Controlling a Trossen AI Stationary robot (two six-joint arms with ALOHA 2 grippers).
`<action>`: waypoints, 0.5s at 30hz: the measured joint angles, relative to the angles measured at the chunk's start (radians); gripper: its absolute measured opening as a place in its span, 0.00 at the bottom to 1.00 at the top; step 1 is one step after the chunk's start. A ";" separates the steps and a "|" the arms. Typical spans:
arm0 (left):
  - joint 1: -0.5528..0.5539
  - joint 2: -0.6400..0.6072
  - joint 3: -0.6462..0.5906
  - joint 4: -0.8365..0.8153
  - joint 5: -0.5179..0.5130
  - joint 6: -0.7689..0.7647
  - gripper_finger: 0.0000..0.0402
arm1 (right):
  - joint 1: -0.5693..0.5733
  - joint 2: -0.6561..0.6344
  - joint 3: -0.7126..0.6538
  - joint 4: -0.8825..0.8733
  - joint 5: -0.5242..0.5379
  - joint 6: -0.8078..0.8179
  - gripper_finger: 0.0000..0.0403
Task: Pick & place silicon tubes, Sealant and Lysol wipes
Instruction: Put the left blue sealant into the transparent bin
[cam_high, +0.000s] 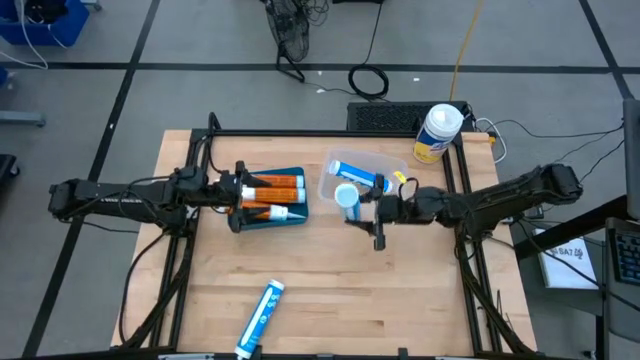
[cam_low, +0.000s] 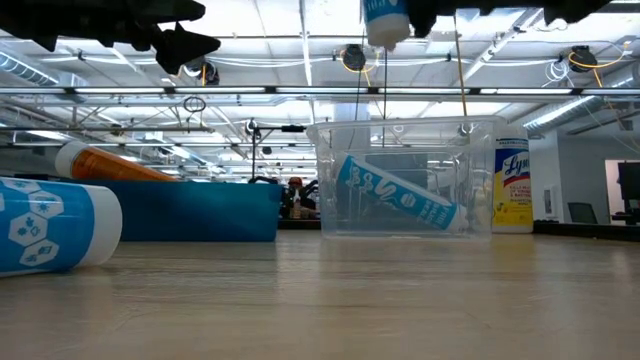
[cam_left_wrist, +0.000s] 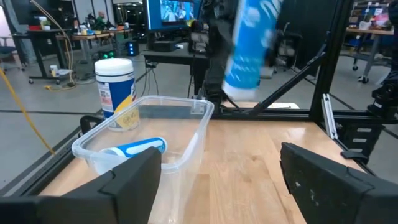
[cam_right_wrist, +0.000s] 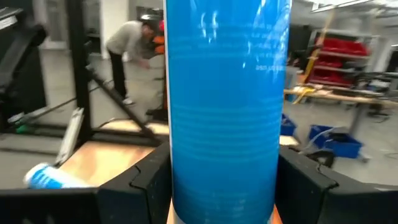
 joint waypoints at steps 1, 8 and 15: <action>0.000 0.000 0.000 0.000 0.000 0.000 0.82 | -0.010 -0.008 0.019 -0.020 0.002 0.000 0.50; 0.000 0.000 0.000 0.000 0.000 0.000 0.82 | -0.078 0.034 0.342 -0.414 0.063 -0.011 0.50; 0.000 0.000 0.000 0.000 -0.001 0.000 0.79 | -0.151 0.160 0.644 -0.928 0.240 0.008 0.50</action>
